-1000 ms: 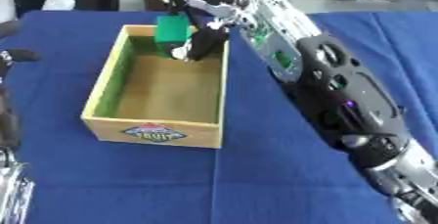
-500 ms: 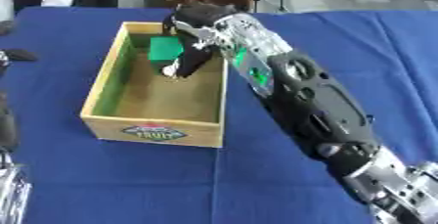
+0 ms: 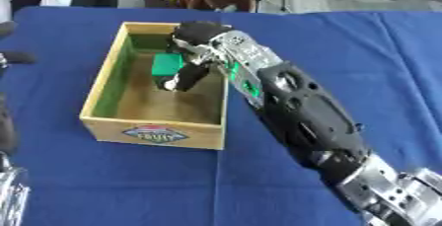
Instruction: Pick up objects on the table and place them in the box.
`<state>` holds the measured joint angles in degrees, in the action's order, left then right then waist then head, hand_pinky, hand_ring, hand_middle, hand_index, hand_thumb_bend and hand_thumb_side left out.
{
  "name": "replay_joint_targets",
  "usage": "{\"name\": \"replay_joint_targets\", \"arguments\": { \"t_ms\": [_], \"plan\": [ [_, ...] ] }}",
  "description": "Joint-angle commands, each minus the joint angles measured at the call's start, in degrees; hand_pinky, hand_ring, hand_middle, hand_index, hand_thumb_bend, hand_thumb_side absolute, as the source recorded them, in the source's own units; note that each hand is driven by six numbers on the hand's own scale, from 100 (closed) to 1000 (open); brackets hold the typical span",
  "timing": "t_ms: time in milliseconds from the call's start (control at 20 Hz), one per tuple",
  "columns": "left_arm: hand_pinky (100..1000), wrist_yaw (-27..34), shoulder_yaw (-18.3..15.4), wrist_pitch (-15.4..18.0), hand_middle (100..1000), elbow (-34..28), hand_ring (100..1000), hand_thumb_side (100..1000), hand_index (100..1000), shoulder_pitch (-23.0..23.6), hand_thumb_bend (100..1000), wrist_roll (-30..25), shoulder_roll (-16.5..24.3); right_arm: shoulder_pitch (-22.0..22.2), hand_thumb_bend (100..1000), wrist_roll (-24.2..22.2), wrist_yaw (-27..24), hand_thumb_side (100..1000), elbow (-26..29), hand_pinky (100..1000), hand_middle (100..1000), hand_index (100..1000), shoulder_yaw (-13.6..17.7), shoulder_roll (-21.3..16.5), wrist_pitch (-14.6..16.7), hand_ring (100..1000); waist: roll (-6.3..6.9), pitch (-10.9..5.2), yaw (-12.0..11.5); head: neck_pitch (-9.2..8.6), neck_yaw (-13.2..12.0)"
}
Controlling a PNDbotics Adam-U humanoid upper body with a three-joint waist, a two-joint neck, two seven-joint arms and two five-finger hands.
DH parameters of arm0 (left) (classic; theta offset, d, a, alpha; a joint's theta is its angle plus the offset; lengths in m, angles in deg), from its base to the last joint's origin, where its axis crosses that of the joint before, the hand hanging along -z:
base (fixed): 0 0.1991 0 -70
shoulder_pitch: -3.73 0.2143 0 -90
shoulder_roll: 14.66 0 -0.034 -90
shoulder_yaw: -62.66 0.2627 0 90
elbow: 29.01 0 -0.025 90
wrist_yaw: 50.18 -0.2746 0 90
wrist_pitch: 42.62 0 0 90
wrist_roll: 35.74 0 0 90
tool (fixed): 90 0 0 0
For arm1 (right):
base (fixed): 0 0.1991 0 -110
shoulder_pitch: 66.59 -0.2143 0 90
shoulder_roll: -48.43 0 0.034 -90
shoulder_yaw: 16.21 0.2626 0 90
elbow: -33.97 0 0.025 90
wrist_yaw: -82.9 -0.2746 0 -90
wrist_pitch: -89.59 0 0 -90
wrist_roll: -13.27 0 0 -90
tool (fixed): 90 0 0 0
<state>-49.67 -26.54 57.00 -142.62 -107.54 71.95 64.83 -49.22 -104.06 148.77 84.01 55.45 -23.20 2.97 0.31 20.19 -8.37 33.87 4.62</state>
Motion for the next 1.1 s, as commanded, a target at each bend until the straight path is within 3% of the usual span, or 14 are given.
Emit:
{"name": "replay_joint_targets", "arguments": {
  "t_ms": [50, 100, 250, 400, 550, 900, 950, 1050, 1100],
  "plan": [
    [512, 0.1, 0.1, 0.1, 880, -1.0, 725, 977, 749, -0.7, 100, -0.3, 0.1, -1.3, 100, -1.5, 1.3, 561, 0.2, 799, 633, 742, 0.4, 0.2, 0.3, 833, 0.33, -1.04, -0.1, -0.55, 0.1],
    [513, 0.1, 0.1, 0.1, 879, -1.0, 725, 977, 749, -0.7, 100, -0.3, 0.1, -1.3, 100, -2.1, 1.6, 614, 0.0, 813, 697, 805, 0.5, 0.3, 0.2, 854, 0.32, -1.03, -0.1, -0.54, 0.1],
    [513, 0.1, 0.2, 0.1, 879, -1.0, 725, 977, 749, -0.7, 100, -0.3, 0.1, -1.4, 100, -3.1, 2.7, 694, 0.2, 833, 772, 870, 0.7, 0.3, -0.2, 889, 0.31, -1.01, 0.0, -0.53, 0.0],
    [513, 0.1, 0.1, 0.1, 879, -1.0, 725, 977, 749, -0.7, 100, -0.3, 0.1, -1.3, 378, -3.3, 4.1, 817, 0.2, 854, 818, 914, 0.9, 0.2, -1.3, 912, 0.29, -1.05, 0.0, -0.41, 0.0],
    [513, 0.1, 0.1, 0.1, 879, -1.0, 725, 977, 749, -0.7, 100, -0.3, 0.0, -1.3, 463, -3.4, 4.4, 839, 0.6, 860, 831, 926, 1.1, 0.2, -2.2, 919, 0.34, -1.1, 0.2, -0.37, -0.2],
    [513, 0.1, 0.0, 0.1, 878, -1.0, 724, 976, 749, -0.6, 100, -0.2, 0.1, -1.6, 360, 0.1, 0.8, 875, 7.7, 861, 809, 905, 1.3, -2.1, -3.9, 909, 0.72, -1.32, 1.0, 0.42, -0.7],
    [513, 0.0, 0.0, 0.1, 878, -1.0, 725, 976, 749, -0.5, 100, -0.2, 0.1, -1.7, 266, 0.5, 0.0, 898, 8.9, 861, 799, 908, 1.3, -2.6, -4.1, 905, 0.79, -1.38, 1.1, 0.55, -0.8],
    [513, 0.0, 0.0, 0.1, 877, -1.0, 725, 975, 749, -0.5, 100, -0.1, 0.1, -1.6, 243, 1.9, -1.6, 905, 11.6, 860, 786, 912, 1.5, -3.8, -4.4, 901, 0.93, -1.47, 1.3, 0.78, -0.9],
    [513, 0.0, -0.1, 0.1, 877, -1.0, 725, 975, 749, -0.5, 100, -0.1, 0.1, -1.5, 128, 2.7, -2.4, 890, 12.9, 860, 771, 889, 1.7, -4.3, -4.6, 895, 1.03, -1.53, 1.4, 0.85, -1.0]
  ]
}}
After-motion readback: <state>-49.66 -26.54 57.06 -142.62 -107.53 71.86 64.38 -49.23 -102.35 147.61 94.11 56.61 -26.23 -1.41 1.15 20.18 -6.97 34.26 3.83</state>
